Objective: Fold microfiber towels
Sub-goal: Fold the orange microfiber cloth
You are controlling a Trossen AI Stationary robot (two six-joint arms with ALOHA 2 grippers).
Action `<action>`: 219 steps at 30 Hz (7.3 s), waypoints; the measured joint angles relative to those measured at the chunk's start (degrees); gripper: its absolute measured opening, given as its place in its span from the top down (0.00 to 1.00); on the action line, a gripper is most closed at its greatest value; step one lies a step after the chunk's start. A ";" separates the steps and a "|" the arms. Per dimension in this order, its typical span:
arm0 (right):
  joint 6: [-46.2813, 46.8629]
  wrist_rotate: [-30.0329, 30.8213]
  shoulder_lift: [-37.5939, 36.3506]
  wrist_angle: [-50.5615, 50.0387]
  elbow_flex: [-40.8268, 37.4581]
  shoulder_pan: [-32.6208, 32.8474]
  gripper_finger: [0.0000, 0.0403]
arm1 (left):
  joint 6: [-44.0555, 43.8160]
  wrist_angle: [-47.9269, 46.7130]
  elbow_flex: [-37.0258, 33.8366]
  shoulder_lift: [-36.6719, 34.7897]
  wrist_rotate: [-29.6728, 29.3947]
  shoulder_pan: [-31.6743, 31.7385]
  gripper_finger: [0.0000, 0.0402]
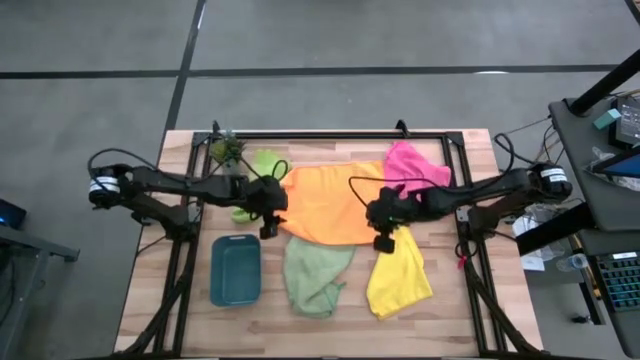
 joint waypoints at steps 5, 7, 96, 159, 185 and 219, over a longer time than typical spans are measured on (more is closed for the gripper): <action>3.51 0.01 0.00 -0.05 -1.12 2.97 0.82 | -3.65 3.07 -2.60 0.00 -1.51 -1.01 0.61; 4.15 0.22 0.00 -0.15 -1.55 3.14 0.76 | -5.78 5.28 -3.93 0.10 -2.83 -0.94 0.61; 1.18 6.28 -13.01 -4.79 -4.33 4.37 0.98 | -13.42 4.86 -7.78 -9.08 -1.20 -14.19 1.00; -25.33 -16.80 55.93 13.94 55.21 -18.66 0.98 | -12.38 1.30 -7.85 -12.71 -3.58 -16.04 1.00; -10.98 -15.70 60.02 38.03 55.12 -21.00 0.98 | -13.35 2.27 -7.89 -12.54 -3.56 -16.68 1.00; -26.04 -0.48 47.50 -16.52 45.95 -24.77 0.98 | -16.35 11.34 -7.87 -6.49 -2.25 -19.42 1.00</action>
